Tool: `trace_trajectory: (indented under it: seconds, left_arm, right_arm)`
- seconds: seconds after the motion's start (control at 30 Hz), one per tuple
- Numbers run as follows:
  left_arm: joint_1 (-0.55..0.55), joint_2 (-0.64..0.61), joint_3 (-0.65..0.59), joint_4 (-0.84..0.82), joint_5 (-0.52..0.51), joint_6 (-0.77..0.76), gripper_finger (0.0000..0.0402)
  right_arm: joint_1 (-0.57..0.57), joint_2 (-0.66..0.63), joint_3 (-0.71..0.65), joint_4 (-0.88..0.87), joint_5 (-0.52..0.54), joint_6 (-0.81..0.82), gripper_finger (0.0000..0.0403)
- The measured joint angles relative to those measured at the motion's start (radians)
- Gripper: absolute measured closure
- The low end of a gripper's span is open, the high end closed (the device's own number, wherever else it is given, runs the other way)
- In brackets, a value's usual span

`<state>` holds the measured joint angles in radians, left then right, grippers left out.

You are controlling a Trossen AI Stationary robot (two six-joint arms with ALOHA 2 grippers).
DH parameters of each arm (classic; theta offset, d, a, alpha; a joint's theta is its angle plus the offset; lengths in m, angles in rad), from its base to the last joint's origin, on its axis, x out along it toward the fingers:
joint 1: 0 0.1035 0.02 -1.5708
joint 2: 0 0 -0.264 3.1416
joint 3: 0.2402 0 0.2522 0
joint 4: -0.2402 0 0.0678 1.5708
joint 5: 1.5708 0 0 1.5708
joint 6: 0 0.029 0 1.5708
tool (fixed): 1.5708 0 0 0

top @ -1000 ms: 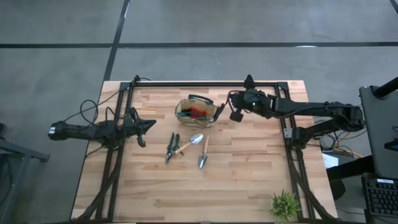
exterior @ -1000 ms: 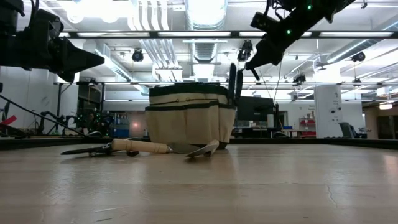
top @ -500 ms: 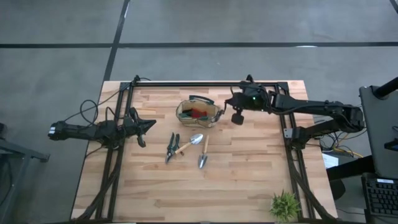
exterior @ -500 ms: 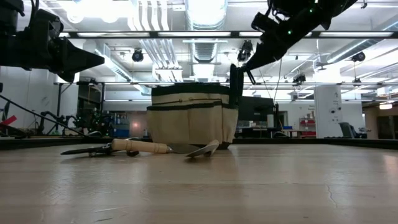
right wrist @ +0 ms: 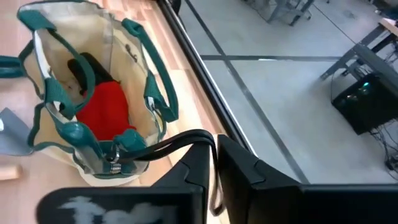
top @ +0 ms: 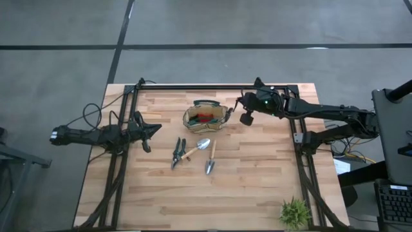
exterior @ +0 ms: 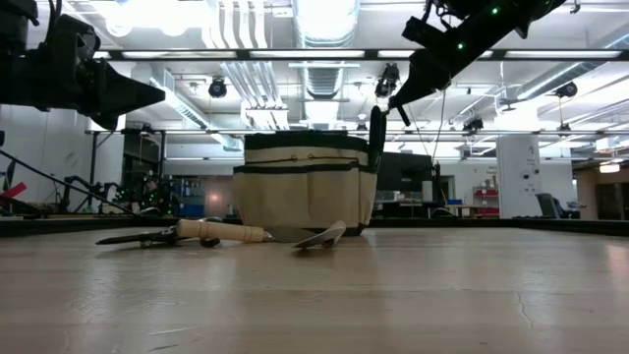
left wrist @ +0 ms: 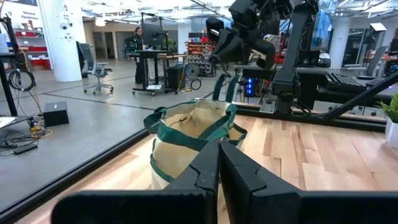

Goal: Pick & Place Garden tools in Gardening bag
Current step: Put the right shear scissors into the gardening bag, then put the right trowel into the gardening bag

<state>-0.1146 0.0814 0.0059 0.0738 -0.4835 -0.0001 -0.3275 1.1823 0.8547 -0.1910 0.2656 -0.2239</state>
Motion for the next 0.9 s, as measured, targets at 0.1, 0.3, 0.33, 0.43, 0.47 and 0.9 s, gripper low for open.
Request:
trace_trajectory:
  seconds: [0.1,0.3,0.33,0.43,0.47,0.9]
  left_arm:
    - [0.0,0.0,0.0,0.0,0.0,0.0,0.0384]
    - [0.0,0.0,0.0,0.0,0.0,0.0,0.0385]
    - [0.0,0.0,0.0,0.0,0.0,0.0,0.0385]
    - [0.0,0.0,0.0,0.0,0.0,0.0,0.0385]
    - [0.0,0.0,0.0,0.0,0.0,0.0,0.0384]
    - [0.0,0.0,0.0,0.0,0.0,0.0,0.0383]
  right_arm:
    - [0.0,-0.022,0.0,-0.025,0.019,0.003,0.0355]
    - [0.0,-0.062,0.0,-0.083,0.026,0.051,0.029]
    - [0.0,-0.067,0.0,-0.095,0.026,0.058,0.028]
    - [0.006,-0.089,0.0,-0.126,0.026,0.066,0.0254]
    - [0.011,-0.098,0.0,-0.136,0.026,0.061,0.0247]
    - [0.286,-0.109,0.0,-0.15,-0.012,-0.068,0.0233]
